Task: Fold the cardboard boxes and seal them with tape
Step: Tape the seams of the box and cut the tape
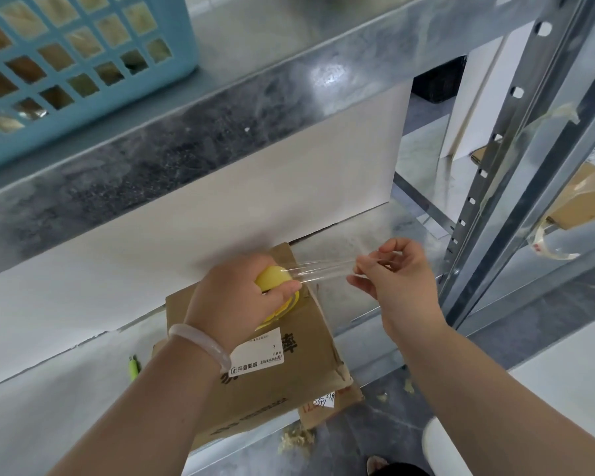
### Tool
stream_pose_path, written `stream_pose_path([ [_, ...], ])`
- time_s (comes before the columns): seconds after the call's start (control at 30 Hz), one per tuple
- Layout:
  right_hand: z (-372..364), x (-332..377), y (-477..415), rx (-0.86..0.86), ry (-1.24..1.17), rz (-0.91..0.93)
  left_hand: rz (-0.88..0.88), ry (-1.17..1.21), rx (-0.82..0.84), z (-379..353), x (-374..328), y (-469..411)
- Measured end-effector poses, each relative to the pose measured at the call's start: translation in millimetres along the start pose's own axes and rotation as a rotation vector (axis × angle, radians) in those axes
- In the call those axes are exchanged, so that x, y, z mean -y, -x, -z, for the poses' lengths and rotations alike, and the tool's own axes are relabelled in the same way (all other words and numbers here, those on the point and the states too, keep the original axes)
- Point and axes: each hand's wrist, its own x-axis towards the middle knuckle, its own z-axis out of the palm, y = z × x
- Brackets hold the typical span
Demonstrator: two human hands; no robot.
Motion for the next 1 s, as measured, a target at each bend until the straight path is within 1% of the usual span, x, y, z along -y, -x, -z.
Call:
stream_pose_path([
  [0.07,3,1,0,-0.001,0.009,0.011,-0.022,-0.037,0.004,-1,-1,-2],
  [0.13,1,-3,-2,0.004,-0.014,-0.030,-0.034,-0.033,0.020,-1,0,-3],
  [0.23,-9,-16,-3,0.018,-0.060,-0.146,-0.005,0.092,0.042,2,10,0],
  [0.37,-29,-30,0,0.059,-0.121,-0.235,0.008,0.305,-0.007,4,29,8],
  [0.43,-37,-32,3,0.063,-0.162,-0.239,0.031,0.418,-0.009,5,32,13],
  [0.53,-47,-30,6,0.058,-0.149,-0.204,0.113,0.533,-0.014,6,33,18],
  [0.67,-57,-28,8,0.025,-0.119,-0.159,0.180,0.611,-0.032,4,34,20],
  [0.77,-58,-32,9,0.028,-0.007,-0.159,0.193,0.631,-0.049,2,35,22],
  [0.87,-56,-34,11,0.062,0.239,-0.052,0.192,0.668,-0.075,4,40,24],
  [0.93,-56,-33,15,0.080,0.365,0.025,0.164,0.622,-0.088,9,43,27],
  [1.0,-56,-33,19,0.077,0.470,0.089,0.131,0.523,-0.075,13,46,30],
])
